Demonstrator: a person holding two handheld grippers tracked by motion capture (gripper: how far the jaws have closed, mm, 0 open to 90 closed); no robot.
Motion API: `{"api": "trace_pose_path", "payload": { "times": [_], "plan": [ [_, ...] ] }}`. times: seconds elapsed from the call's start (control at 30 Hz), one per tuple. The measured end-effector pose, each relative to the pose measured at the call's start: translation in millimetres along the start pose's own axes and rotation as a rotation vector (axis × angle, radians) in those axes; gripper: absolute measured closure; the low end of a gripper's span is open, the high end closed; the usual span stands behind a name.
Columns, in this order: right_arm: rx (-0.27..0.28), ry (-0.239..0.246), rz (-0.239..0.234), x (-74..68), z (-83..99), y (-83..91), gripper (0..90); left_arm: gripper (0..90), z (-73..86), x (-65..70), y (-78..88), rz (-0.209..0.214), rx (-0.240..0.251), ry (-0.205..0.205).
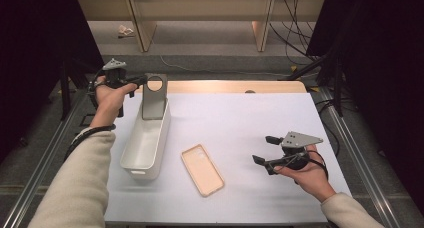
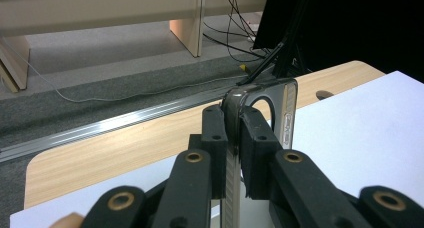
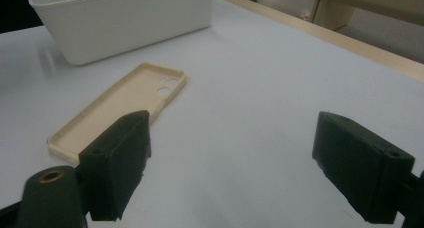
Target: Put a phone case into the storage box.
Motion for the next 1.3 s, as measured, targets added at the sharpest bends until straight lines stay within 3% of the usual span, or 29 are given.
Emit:
{"api": "trace_pose_path", "payload": {
  "times": [1.3],
  "plan": [
    [-0.005,-0.001,-0.004,0.1,0.6,-0.9,16.9,80.7,23.5,-12.7,-12.9,-0.018,-0.011,0.057]
  ]
}}
Point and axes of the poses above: each handheld gripper's, and its own axes: y roughly backward along the jaws, z roughly out of its underside, x roughly to its right, the point moved 1 cm from there along -y, roughly forward along the jaws, and after that the axes turned 5 degrees about y, right-handed, at the moved point
